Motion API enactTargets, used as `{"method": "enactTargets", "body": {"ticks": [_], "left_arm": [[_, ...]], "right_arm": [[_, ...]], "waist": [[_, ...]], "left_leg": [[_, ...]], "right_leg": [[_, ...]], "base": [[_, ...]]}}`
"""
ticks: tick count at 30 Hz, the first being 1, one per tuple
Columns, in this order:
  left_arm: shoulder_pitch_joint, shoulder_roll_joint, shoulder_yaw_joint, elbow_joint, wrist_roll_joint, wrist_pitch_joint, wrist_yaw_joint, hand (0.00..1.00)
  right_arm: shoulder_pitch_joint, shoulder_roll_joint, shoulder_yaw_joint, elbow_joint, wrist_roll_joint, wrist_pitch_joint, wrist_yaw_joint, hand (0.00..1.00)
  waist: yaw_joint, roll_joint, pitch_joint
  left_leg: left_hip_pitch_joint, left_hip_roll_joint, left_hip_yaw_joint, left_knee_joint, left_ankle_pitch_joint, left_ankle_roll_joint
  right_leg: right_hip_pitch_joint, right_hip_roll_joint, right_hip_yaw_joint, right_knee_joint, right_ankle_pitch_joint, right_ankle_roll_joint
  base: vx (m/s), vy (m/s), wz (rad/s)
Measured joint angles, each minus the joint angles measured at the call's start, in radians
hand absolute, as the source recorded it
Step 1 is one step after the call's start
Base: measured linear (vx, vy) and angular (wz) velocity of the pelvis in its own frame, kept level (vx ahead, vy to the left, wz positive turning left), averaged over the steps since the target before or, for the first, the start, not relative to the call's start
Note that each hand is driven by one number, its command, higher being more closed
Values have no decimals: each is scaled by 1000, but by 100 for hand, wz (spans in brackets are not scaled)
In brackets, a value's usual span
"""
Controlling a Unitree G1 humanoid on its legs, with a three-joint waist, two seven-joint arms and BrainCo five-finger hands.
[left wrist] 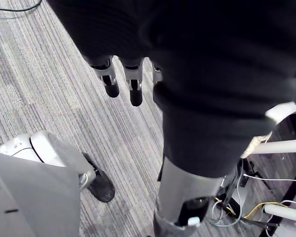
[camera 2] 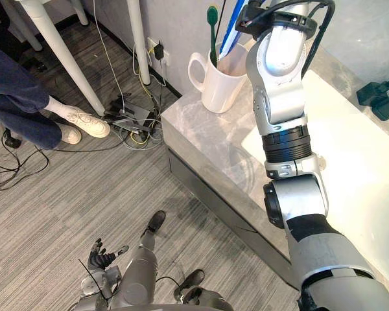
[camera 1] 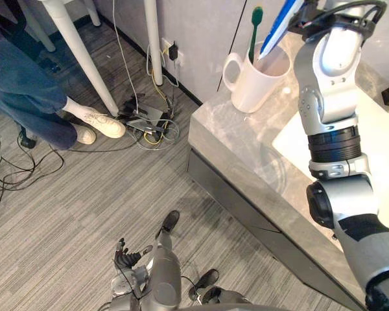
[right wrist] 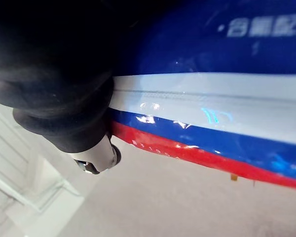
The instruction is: Organize washtable
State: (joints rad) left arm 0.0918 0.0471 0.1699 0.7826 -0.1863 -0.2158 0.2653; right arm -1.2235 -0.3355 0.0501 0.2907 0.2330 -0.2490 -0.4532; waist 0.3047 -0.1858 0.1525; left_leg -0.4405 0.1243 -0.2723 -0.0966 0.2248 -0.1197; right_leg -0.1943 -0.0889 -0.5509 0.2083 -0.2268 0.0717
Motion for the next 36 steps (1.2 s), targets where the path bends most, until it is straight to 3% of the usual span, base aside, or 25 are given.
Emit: {"method": "enactTargets", "body": {"ticks": [5, 28, 36], "left_arm": [[0, 5, -1, 3, -1, 0, -1, 0], [0, 5, -2, 12, -17, -7, -2, 0], [-1, 5, -3, 12, -17, -7, -2, 0]], "right_arm": [[-17, -1, 1, 0, 0, 0, 0, 100], [-28, -25, 10, 61, -9, -12, 22, 100], [-24, 10, 87, 118, -12, 21, 46, 100]], "waist": [[-17, 1, 0], [-16, 14, 12], [-15, 15, 13]], "left_leg": [[0, -1, 0, 0, 0, 0], [-14, -2, 0, 0, 0, 0], [-18, -2, -2, 0, 0, 0]], "right_leg": [[-1, -2, 2, 1, 0, 0], [-22, -3, 7, 10, -1, 0], [-24, -2, 9, 11, -1, 0]], "base": [[0, 0, 0], [0, 0, 0], [4, 6, 1]]}}
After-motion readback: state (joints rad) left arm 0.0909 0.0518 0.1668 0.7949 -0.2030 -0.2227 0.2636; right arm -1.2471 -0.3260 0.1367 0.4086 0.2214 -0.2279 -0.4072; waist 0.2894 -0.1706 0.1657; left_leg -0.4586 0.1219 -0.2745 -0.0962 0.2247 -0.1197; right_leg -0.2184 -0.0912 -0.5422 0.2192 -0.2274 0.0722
